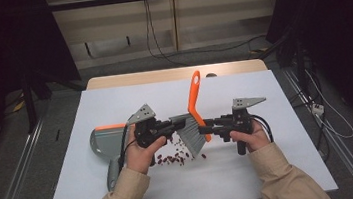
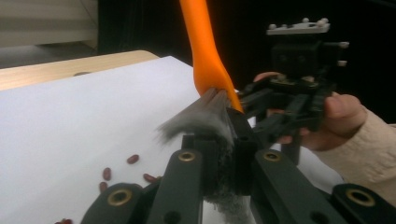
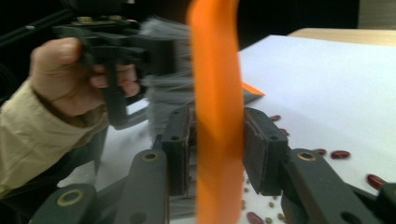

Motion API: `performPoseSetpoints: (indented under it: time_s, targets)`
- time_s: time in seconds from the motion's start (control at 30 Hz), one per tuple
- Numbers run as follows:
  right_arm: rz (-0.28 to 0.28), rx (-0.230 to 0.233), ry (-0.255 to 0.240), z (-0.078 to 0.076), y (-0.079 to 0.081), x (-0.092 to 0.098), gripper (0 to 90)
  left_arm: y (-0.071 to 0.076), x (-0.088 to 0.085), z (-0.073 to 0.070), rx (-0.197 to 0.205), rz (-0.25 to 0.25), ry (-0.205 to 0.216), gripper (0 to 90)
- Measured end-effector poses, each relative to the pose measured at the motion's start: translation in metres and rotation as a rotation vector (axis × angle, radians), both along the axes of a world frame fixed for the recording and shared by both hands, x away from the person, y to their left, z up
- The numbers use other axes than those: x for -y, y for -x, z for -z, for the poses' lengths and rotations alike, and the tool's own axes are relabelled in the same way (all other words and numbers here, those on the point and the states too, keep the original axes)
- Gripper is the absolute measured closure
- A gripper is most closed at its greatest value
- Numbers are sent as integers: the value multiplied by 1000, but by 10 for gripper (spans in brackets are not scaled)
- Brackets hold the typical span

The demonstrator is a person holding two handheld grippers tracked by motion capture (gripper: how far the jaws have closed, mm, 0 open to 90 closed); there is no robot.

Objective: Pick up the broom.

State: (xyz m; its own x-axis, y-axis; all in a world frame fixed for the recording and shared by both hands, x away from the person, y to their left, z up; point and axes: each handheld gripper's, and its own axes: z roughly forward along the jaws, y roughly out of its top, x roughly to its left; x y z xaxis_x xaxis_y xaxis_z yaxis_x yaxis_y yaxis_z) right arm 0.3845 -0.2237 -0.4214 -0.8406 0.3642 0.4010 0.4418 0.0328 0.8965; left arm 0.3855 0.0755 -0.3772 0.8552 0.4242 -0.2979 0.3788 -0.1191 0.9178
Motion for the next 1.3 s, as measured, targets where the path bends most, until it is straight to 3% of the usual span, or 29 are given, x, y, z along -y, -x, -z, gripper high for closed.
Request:
performPoseSetpoints:
  time_s: [0.1, 0.17, 0.37, 0.63, 0.8, 0.9, 1.03, 1.13, 1.2, 1.3]
  targets:
    - [7, 14, -15, -2, 3, 1, 675, 0, -1, 0, 1, 3, 17, 850]
    - [14, -1, -43, -3, 4, 3, 683, 0, -1, 0, 1, 3, 33, 846]
    - [23, -43, -73, -3, 6, 3, 683, 0, -1, 0, 5, 3, 21, 842]
    - [30, -43, -70, 2, 7, 2, 683, -1, 0, 2, 19, 3, -2, 837]
    - [27, -89, -100, 2, 7, 2, 687, -1, 1, 3, 20, 0, 5, 827]
    - [43, -91, -74, -1, 8, 2, 690, -2, 2, 4, 22, -4, -10, 811]
    - [69, -97, -34, -10, 11, 1, 692, -3, 1, 4, 15, -19, 15, 737]
    - [70, -109, -43, -17, 13, 2, 708, -5, -1, 4, 26, -42, -11, 664]
    - [80, -87, -25, -21, 14, 3, 711, -7, -3, 5, 19, -43, -24, 629]
    - [90, -89, -7, -24, 14, 4, 714, -7, -3, 5, 30, -49, -32, 595]
